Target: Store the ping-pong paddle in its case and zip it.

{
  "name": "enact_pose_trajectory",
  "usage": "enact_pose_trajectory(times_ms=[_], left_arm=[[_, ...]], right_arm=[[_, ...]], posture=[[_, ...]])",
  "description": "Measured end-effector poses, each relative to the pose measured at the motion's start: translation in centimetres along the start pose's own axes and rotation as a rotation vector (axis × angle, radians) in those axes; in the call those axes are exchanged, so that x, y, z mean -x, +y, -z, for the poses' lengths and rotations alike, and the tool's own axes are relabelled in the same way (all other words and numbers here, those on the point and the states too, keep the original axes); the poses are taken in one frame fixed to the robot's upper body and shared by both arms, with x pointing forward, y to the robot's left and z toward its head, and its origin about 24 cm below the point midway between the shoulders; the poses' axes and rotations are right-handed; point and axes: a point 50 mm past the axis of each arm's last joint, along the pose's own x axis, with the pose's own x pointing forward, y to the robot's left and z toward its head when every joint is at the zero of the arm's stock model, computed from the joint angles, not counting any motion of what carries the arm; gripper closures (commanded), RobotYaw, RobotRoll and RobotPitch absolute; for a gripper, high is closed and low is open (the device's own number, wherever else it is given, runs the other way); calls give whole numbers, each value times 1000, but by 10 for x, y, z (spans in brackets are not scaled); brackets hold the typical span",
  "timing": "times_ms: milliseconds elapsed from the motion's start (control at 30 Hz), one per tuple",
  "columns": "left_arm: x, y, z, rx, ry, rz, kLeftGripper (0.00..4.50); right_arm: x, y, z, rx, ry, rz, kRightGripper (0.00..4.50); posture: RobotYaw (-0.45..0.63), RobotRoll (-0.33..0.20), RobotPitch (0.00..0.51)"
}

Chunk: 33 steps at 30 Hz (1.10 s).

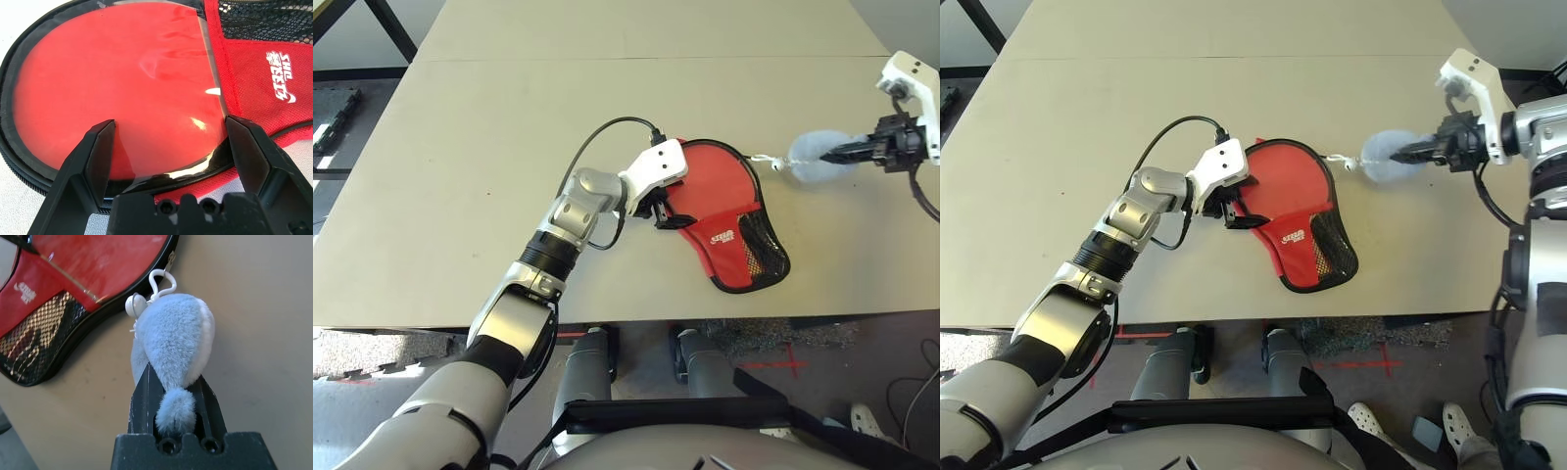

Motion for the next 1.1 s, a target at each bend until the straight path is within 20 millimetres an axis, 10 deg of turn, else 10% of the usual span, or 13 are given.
enact_pose_trajectory(times_ms=[600,900,1100], left_arm=[[-4,1,-1,-7,-3,12,0],[-7,1,-1,-5,-5,16,0],[-7,1,-1,-5,-6,15,0]], right_arm=[[3,74,28,-39,140,-404,4457],[0,81,31,-40,154,-442,4458],[3,69,33,-28,198,-372,1966]], posture=[[-108,0,227],[-110,0,221],[-105,0,210]])
